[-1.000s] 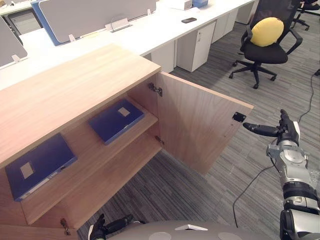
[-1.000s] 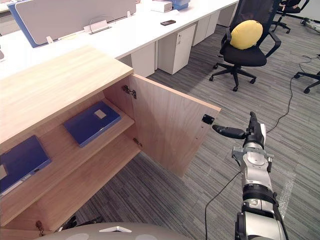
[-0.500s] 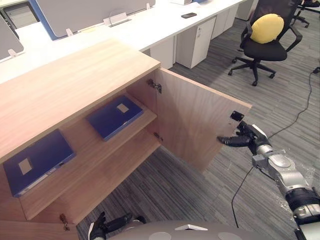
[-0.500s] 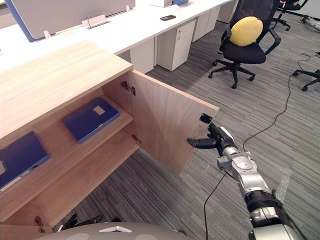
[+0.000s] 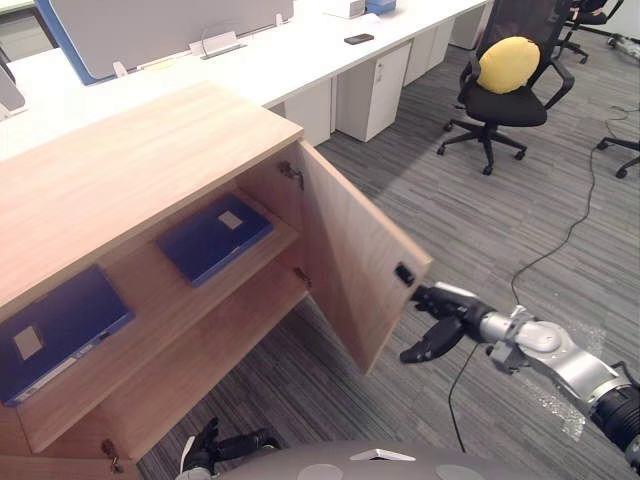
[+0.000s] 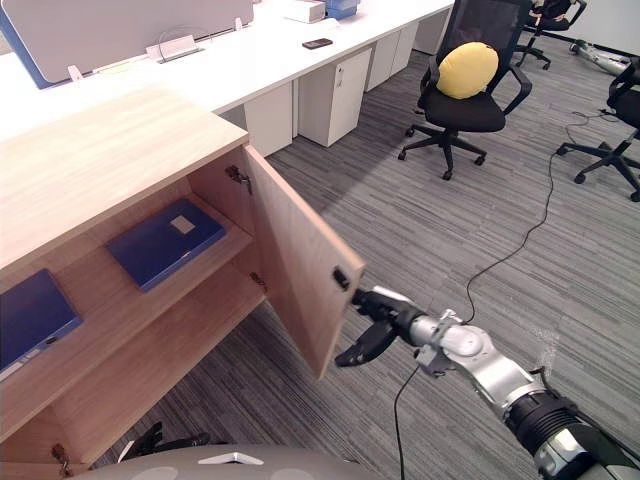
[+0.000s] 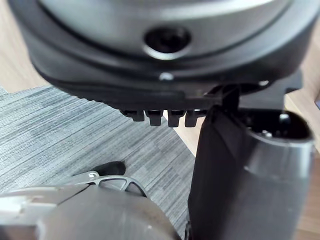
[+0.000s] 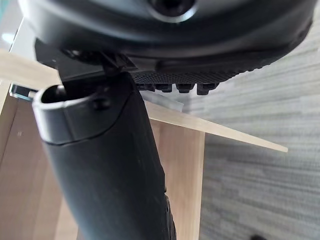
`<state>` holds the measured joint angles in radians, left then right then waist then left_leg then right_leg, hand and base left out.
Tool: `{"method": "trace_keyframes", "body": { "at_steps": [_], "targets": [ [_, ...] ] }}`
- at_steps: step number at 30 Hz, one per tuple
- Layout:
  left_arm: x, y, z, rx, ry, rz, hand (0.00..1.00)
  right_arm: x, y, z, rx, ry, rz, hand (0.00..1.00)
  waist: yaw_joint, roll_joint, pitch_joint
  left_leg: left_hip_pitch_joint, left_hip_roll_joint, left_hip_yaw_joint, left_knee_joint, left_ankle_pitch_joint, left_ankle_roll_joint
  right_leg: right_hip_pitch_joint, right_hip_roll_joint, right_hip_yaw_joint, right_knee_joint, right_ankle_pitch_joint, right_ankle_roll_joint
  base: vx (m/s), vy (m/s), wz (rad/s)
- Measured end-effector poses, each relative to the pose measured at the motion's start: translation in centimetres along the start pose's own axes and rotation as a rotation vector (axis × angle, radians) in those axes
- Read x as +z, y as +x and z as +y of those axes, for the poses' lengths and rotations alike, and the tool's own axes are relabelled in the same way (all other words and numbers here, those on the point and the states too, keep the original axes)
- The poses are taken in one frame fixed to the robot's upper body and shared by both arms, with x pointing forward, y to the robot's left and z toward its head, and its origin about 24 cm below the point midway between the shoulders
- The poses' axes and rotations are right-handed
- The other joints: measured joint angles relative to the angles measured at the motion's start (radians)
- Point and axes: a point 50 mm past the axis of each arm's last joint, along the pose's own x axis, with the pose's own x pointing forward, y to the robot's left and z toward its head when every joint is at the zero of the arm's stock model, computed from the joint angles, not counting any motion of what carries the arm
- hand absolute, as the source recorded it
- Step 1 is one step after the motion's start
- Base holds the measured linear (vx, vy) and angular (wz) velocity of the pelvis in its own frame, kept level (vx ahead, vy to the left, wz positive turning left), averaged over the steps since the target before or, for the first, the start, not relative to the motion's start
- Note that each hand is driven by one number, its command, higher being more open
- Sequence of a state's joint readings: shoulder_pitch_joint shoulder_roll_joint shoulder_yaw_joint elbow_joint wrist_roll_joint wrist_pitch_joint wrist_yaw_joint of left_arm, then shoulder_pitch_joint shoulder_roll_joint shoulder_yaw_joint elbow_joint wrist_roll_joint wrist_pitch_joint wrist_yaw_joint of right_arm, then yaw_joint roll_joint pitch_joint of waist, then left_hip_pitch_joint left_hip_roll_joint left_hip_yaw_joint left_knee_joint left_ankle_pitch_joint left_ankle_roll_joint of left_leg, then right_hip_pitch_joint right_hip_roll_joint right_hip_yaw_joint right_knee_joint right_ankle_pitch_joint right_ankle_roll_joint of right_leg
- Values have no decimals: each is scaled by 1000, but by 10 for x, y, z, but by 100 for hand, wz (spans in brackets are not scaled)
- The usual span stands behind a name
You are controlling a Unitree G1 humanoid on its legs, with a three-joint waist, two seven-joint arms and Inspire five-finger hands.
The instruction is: Walk over to the cabinet, pick up the folder, carry it to the office cabinet, place the folder inside the office cabinet, then close the office cabinet door
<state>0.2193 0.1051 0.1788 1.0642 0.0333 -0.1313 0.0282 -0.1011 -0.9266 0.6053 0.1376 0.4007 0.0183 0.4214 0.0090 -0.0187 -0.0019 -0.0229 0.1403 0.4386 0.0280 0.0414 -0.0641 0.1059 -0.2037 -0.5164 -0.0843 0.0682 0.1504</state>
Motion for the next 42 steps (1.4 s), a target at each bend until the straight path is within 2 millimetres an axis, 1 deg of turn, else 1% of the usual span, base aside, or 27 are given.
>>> {"method": "trace_keyframes", "body": {
  "at_steps": [1, 2, 3, 4, 5, 7, 11, 15, 30, 32, 34, 35, 36, 38, 39, 40, 41, 42],
  "targets": [
    [1, 1, 0, -2, 10, 0, 100, 3, 3, 7, 43, -9, -12, 100, 5, -1, -3, 0, 5, 0, 0, 1, -1, 0, 2, 0, 0, 0, 0, 0, 0, 0],
    [3, 2, -1, -11, 22, -1, 100, 10, 7, 21, 123, -18, -39, 100, 19, -5, -9, 0, 7, 0, 0, 1, -2, 0, 4, 1, 0, 0, -1, 9, -11, 4],
    [7, 3, -1, -23, 74, -12, 100, 59, 23, 52, 362, -43, -232, 100, 45, -10, -19, 0, 5, -1, -2, 4, -3, 1, 3, -1, 0, 0, -1, 12, 5, 5],
    [7, 3, 0, -26, 81, -12, 100, 76, 23, 60, 438, -51, -298, 100, 53, -17, -26, 0, 4, -2, -2, 4, -3, 1, 1, -2, 0, 0, -1, 13, 21, 5],
    [8, 3, 1, -26, 82, -13, 100, 82, 23, 63, 462, -49, -322, 100, 56, -20, -29, 0, 3, -2, -2, 4, -3, 1, 1, -2, 0, 0, -1, 0, 0, 0],
    [7, 3, 2, -30, 93, -11, 100, 96, 24, 75, 533, -46, -389, 100, 65, -38, -43, 0, 2, -1, -3, 4, -3, 1, -1, -3, 0, 0, -1, 0, 0, 0],
    [8, 4, 3, -38, 151, -10, 100, 94, 26, 88, 596, -28, -379, 100, 71, -53, -64, 2, -5, -1, -10, 6, 0, 1, -6, -2, 0, 0, -1, 0, 0, 0],
    [8, 4, 3, -44, 184, -8, 100, 94, 27, 95, 633, -3, -381, 100, 69, -51, -68, 17, -9, 5, -34, 14, -1, 2, -6, 1, 0, -1, -1, -24, 10, -4],
    [8, 4, 1, -53, 202, -11, 100, 97, 28, 96, 633, 9, -399, 100, 71, -47, -69, 16, -12, -1, -48, 22, -3, -1, -4, -5, 0, -1, -1, 1, 0, 0],
    [9, 4, 1, -53, 202, -12, 100, 95, 27, 95, 613, 31, -410, 100, 71, -45, -68, 16, -12, -1, -48, 22, -3, 0, -4, -5, 0, -2, -2, 0, 0, 0],
    [9, 4, 0, -55, 201, -12, 100, 90, 27, 95, 575, 88, -424, 100, 71, -42, -66, 16, -12, -2, -48, 22, -3, 0, -5, -6, 0, -2, -2, 0, 0, 0],
    [9, 4, 0, -55, 201, -12, 100, 85, 28, 96, 555, 124, -424, 100, 70, -34, -61, 16, -12, -2, -48, 22, -3, 0, -5, -5, 0, -2, -2, 0, 0, 0],
    [9, 4, 0, -56, 200, -12, 100, 77, 31, 97, 527, 170, -416, 100, 70, -34, -61, 16, -12, -2, -48, 22, -3, 0, -5, -5, 0, -3, -2, 0, 0, 0],
    [9, 4, 0, -55, 196, -11, 100, 45, 42, 104, 420, 260, -335, 100, 69, -27, -56, 17, -14, -2, -47, 22, -3, 0, -6, -5, 0, -4, -1, 0, 0, 0],
    [9, 4, -1, -56, 194, -11, 100, 36, 47, 106, 381, 270, -298, 100, 68, -24, -55, 17, -15, -1, -47, 22, -3, 0, -7, -4, 0, -4, -1, 0, 0, 0],
    [8, 4, -2, -59, 192, -10, 100, 16, 55, 111, 309, 309, -223, 100, 66, -18, -52, 16, -16, -1, -47, 22, -3, -1, -10, -3, 0, -6, 1, 0, 0, 0],
    [8, 4, -4, -60, 186, -8, 100, -4, 62, 116, 234, 307, -131, 100, 64, -9, -47, 15, -22, -1, -48, 21, -4, -3, -17, -3, 0, -8, 2, -20, 41, 0],
    [8, 4, -5, -61, 183, -8, 100, -13, 67, 119, 201, 309, -86, 100, 62, -3, -43, 14, -25, -1, -49, 19, -5, -4, -19, -3, 0, -13, 1, -18, 47, 0]
  ]
}}
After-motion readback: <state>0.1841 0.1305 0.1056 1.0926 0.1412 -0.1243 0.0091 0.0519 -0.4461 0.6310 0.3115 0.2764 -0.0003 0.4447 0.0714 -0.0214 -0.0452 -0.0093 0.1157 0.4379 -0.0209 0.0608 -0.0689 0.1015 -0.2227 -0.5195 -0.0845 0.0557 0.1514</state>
